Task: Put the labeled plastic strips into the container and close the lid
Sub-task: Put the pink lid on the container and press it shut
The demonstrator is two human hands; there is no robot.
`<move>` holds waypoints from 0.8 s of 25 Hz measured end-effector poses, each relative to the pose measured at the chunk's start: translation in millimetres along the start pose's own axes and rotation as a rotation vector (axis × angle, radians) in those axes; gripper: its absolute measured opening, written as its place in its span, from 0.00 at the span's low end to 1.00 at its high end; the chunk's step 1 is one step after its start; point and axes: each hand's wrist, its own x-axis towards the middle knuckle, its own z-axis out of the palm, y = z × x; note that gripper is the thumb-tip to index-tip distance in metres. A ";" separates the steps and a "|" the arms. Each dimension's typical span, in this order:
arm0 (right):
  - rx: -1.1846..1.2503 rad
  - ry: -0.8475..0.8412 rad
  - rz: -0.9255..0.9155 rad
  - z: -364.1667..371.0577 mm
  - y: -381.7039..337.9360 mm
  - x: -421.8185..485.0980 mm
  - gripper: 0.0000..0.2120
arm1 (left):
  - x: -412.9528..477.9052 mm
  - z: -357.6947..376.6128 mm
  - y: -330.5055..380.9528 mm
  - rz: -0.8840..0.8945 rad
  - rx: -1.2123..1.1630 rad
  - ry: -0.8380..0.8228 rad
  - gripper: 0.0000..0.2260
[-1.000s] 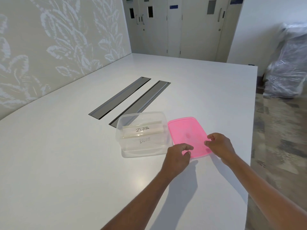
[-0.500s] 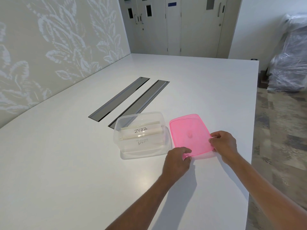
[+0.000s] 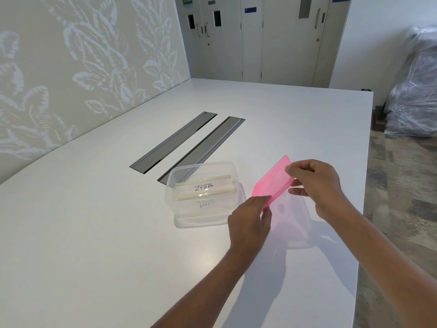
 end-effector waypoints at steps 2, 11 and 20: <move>0.003 -0.034 -0.031 6.4 -9.9 -5.6 0.05 | 4.4 -8.1 -2.5 -0.049 -0.010 0.053 0.10; -0.121 -0.022 -0.106 30.2 2.7 4.3 0.11 | 34.5 -66.9 -19.9 -0.466 -0.580 0.147 0.05; -0.100 -0.076 -0.049 64.5 18.6 21.0 0.12 | 60.6 -129.3 -71.2 -0.645 -0.718 0.214 0.10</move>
